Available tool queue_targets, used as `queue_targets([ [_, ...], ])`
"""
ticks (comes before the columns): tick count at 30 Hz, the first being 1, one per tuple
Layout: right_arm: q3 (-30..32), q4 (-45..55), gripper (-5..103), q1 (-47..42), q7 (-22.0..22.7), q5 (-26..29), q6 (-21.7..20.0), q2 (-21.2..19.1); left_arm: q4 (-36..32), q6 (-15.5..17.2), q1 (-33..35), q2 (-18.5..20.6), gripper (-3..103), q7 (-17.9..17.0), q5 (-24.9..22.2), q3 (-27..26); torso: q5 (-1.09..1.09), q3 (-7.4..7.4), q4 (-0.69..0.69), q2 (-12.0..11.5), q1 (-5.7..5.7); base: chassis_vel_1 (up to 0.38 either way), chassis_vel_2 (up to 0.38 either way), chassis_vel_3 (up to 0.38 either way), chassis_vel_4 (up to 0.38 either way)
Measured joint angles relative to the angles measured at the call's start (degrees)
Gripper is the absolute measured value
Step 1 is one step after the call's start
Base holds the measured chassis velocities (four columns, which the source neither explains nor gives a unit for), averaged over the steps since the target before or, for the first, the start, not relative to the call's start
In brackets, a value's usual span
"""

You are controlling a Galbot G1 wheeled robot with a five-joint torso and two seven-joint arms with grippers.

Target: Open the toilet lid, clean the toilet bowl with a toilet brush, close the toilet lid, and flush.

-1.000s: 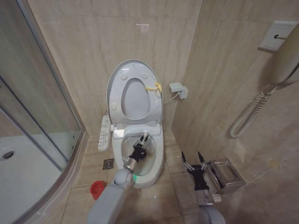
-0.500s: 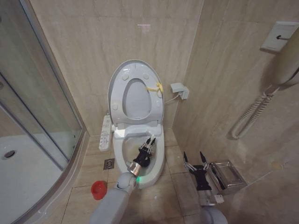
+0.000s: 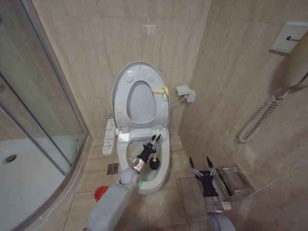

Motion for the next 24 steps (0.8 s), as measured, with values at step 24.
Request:
queue_targets([
  [24,-0.5,-0.1,100,-0.1,-0.4,-0.6,0.2,1.4,-7.6,5.8,5.6,16.6,20,-2.5,-7.1,4.2,0.03,0.0,-0.02,0.0,0.0,0.0,0.0,0.0,0.0],
])
